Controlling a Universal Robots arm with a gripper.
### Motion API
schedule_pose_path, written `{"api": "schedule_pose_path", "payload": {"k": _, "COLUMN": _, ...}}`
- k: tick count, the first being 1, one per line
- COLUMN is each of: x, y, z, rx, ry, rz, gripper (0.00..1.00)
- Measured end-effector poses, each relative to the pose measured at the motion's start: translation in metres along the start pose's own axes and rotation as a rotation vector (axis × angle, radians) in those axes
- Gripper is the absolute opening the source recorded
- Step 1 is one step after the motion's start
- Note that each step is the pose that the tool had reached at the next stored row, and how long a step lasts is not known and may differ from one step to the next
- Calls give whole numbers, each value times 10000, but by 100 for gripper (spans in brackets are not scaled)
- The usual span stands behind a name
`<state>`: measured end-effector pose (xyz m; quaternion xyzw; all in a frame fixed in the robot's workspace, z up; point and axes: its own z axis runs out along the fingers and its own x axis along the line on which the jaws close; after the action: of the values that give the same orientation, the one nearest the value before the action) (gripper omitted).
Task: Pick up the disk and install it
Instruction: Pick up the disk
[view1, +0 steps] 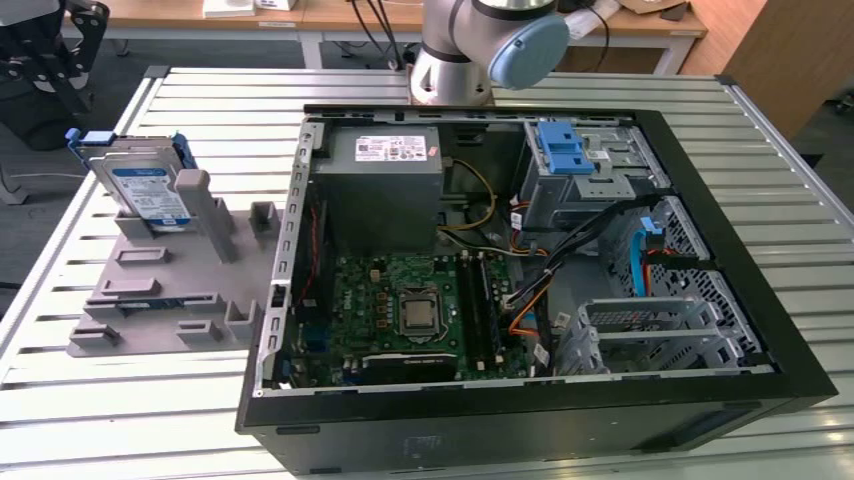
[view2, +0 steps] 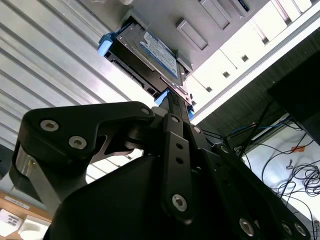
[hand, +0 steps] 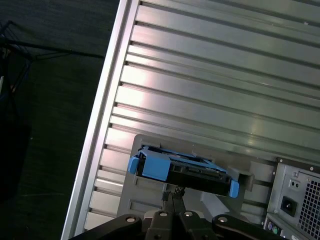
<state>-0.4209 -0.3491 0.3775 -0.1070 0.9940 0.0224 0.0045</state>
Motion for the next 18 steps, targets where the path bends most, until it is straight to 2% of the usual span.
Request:
{"api": "schedule_pose_path", "payload": {"k": 12, "x": 0, "y": 0, "z": 0, "rx": 0, "ry": 1, "rz": -25, "gripper": 11}}
{"api": "schedule_pose_path", "payload": {"k": 18, "x": 0, "y": 0, "z": 0, "rx": -3, "ry": 11, "rz": -249, "gripper": 11}}
